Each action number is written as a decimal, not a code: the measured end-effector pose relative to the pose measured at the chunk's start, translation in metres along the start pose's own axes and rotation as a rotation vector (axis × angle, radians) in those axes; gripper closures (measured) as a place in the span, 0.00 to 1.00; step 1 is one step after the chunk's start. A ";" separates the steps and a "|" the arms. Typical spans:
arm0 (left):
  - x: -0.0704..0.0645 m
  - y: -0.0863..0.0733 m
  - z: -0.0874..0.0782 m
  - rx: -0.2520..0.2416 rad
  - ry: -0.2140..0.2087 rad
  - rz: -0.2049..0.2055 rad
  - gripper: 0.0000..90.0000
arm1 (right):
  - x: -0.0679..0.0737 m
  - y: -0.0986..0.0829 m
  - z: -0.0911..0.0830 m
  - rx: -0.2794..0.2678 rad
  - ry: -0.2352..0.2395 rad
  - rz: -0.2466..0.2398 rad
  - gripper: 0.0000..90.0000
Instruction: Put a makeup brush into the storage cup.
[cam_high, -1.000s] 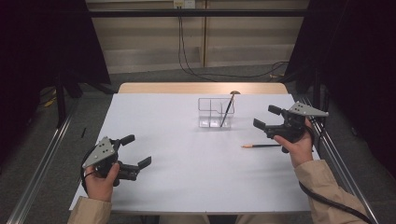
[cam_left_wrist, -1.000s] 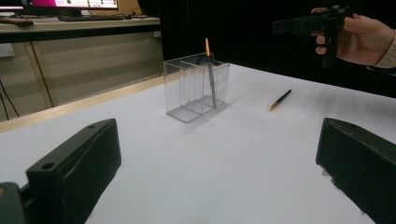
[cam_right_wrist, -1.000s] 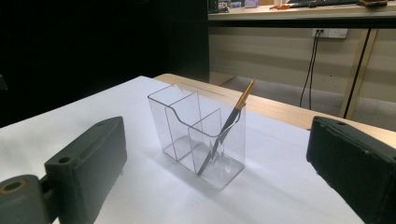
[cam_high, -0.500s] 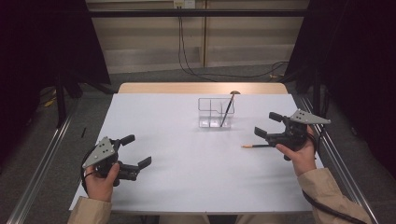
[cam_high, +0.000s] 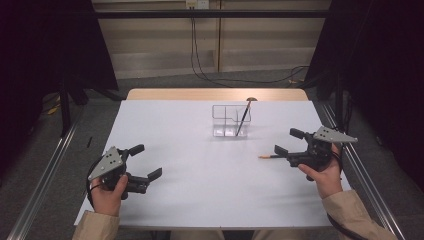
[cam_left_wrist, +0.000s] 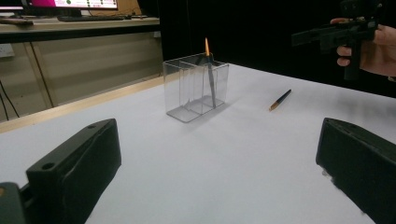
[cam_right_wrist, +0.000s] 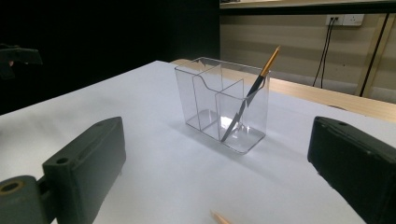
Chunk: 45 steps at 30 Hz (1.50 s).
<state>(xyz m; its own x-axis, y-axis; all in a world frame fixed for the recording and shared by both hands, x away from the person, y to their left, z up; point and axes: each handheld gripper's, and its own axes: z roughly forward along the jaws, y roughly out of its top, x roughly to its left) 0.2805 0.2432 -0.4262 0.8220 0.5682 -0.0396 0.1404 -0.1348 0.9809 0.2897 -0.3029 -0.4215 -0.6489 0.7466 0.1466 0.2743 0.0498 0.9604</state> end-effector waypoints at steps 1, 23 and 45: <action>0.000 0.000 0.000 0.001 -0.002 -0.001 0.00 | 0.001 -0.001 -0.001 0.002 0.003 0.001 0.04; 0.000 0.000 0.000 0.000 0.000 0.002 0.00 | 0.013 -0.019 -0.024 -0.012 -0.005 0.008 0.04; 0.000 -0.001 0.001 0.004 -0.005 0.008 0.00 | 0.019 -0.028 -0.040 -0.017 -0.019 0.008 0.04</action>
<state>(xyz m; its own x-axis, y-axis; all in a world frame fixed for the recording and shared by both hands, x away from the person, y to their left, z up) 0.2810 0.2425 -0.4279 0.8257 0.5632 -0.0322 0.1355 -0.1426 0.9805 0.2414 -0.3161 -0.4359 -0.6334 0.7592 0.1499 0.2674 0.0329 0.9630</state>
